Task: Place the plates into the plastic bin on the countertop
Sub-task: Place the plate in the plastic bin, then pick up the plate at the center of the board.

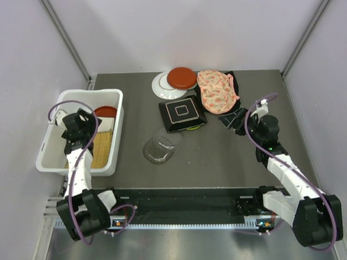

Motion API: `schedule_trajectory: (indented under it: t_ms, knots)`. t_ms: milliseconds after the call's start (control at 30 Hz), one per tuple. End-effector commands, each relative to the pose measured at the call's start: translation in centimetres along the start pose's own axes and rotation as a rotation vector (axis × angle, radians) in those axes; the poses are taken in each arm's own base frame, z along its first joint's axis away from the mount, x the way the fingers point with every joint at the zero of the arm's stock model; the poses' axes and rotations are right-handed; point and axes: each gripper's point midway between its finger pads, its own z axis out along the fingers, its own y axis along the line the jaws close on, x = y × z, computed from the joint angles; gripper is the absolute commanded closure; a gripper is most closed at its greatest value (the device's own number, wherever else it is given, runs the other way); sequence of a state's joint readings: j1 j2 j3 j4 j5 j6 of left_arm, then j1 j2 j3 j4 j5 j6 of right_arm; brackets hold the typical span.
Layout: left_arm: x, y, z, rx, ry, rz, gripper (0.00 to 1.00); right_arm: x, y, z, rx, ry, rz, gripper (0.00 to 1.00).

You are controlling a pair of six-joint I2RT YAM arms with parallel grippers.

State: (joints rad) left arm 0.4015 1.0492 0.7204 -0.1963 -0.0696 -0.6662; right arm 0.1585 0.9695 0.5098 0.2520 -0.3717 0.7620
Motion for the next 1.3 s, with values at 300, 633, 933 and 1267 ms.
schedule_trajectory:
  t_ms: [300,633,933,1267]
  knots:
    - [-3.3,-16.0,-6.8,0.413,-0.086,0.284,0.01,4.2,2.6,2.8,-0.131,0.072,0.165,0.08]
    - [4.1,-20.3,-9.8,0.604,0.023,0.536,0.01,12.3,4.1,5.2,-0.114,0.143,0.321,0.12]
    - [4.4,-19.6,-11.0,0.655,-0.02,0.555,0.01,17.2,4.9,7.5,-0.147,0.198,0.459,0.18]
    - [3.5,-19.7,-12.3,0.681,-0.05,0.544,0.01,20.4,4.7,10.0,-0.104,0.233,0.523,0.21]
